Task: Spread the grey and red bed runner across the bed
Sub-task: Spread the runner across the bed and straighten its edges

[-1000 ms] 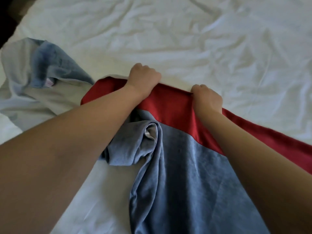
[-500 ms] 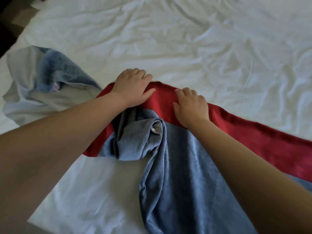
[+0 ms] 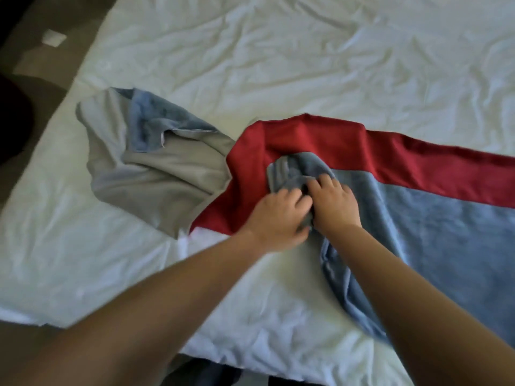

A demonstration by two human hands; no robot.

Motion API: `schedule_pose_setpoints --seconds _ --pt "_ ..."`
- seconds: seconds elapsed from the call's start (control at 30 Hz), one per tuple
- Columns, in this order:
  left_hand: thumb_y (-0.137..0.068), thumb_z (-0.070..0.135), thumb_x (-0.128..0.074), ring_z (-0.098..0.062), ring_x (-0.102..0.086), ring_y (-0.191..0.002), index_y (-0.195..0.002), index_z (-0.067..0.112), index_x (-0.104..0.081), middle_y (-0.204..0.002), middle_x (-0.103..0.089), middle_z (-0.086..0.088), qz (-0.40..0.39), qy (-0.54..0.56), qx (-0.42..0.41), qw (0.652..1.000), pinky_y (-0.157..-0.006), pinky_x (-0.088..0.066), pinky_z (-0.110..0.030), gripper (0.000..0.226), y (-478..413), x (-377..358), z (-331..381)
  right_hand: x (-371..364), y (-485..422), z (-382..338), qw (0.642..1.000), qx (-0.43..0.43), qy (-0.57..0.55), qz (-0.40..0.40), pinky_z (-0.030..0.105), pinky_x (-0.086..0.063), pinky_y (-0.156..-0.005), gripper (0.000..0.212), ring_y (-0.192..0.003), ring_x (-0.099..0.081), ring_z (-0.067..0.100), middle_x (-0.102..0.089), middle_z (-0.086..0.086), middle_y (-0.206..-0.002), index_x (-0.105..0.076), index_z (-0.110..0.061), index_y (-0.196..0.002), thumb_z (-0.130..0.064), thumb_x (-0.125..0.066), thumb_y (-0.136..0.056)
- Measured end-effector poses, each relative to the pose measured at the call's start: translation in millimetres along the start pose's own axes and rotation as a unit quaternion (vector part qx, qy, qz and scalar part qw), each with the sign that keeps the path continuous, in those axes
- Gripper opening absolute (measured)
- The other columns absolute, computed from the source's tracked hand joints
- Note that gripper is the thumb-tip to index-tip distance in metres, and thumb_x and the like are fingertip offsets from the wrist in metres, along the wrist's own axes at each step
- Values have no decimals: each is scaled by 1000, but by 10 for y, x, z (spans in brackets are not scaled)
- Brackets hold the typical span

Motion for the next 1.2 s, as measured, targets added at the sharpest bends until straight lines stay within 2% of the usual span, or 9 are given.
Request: schedule_pose_setpoints --seconds 0.1,0.23,0.37,0.57,0.7,0.83,0.93,1.0,1.2 --pt "-70 36 -69 -23 -57 -91 -107 18 -57 -99 -58 -3 -94 -42 67 992 -70 -46 -34 42 328 -346 -16 -206 243 -165 999 -15 16 -48 38 -38 -94 27 -110 -51 29 -54 7 -115 -57 -19 -110 -28 -54 -84" --pt "-64 31 -72 -11 -62 -73 -76 25 -64 -76 -64 6 -103 -148 54 982 -60 -46 -23 16 456 -413 -26 -348 446 -307 997 -63 -16 -50 35 -40 -85 20 -107 -54 30 -59 9 -110 -63 -15 -103 -18 -49 -88" --pt "-83 15 -50 -25 -59 -93 -92 17 -61 -94 -64 -3 -119 -134 -11 984 -74 -43 -36 15 602 -422 -23 -418 678 -516 997 -60 -42 -34 32 -36 -65 18 -100 -58 31 -63 10 -104 -61 -10 -101 -19 -51 -88" --pt "-76 18 -43 -21 -65 -74 -70 18 -67 -69 -66 0 -78 -241 -139 957 -66 -50 -30 25 1079 168 -309 -332 1004 -1131 962 -81 -254 -52 39 -46 -76 21 -99 -61 36 -66 18 -106 -58 -7 -99 -24 -47 -93" --pt "-86 12 -47 -28 -62 -95 -88 13 -66 -91 -67 -9 -135 -243 -107 955 -78 -47 -38 19 1305 489 -906 -124 989 -1775 927 -75 -364 -38 35 -40 -69 21 -97 -60 36 -67 18 -101 -60 -6 -96 -25 -52 -92" --pt "-89 13 -36 -27 -60 -100 -96 15 -64 -100 -64 -7 -80 -278 -94 953 -75 -48 -39 30 1478 676 -1069 -115 966 -1962 932 -114 -340 -45 32 -38 -66 11 -96 -60 31 -64 11 -103 -54 -10 -102 -13 -47 -93" --pt "-78 6 -42 -27 -62 -70 -76 12 -62 -76 -62 -7 0 -299 -64 952 -51 -45 -32 21 1666 737 -814 -108 1161 -1853 941 -129 -313 0 33 -37 -63 14 -96 -56 28 -58 8 -105 -47 -11 -101 -9 -51 -88" --pt "-72 9 -48 -29 -57 -57 -68 10 -55 -66 -56 -10 41 -202 -9 978 -42 -37 -30 8 1845 708 -723 -136 1351 -1767 954 -113 -276 41 33 -34 -59 13 -90 -56 29 -57 7 -100 -48 -12 -98 -16 -53 -87" --pt "-72 26 -61 -27 -55 -45 -57 9 -58 -53 -56 -7 -46 -99 51 993 -42 -40 -26 23 2527 -77 -641 -580 1653 -1722 990 -15 -137 -2 36 -46 -73 27 -100 -55 26 -59 4 -106 -58 -16 -105 -35 -61 -86"
Point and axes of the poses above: each hand's wrist, its own y-axis away from the middle knuckle, its own x-axis out of the back of the hand, z = x × y, the point moved 8 cm from there along -y, towards the middle knuckle
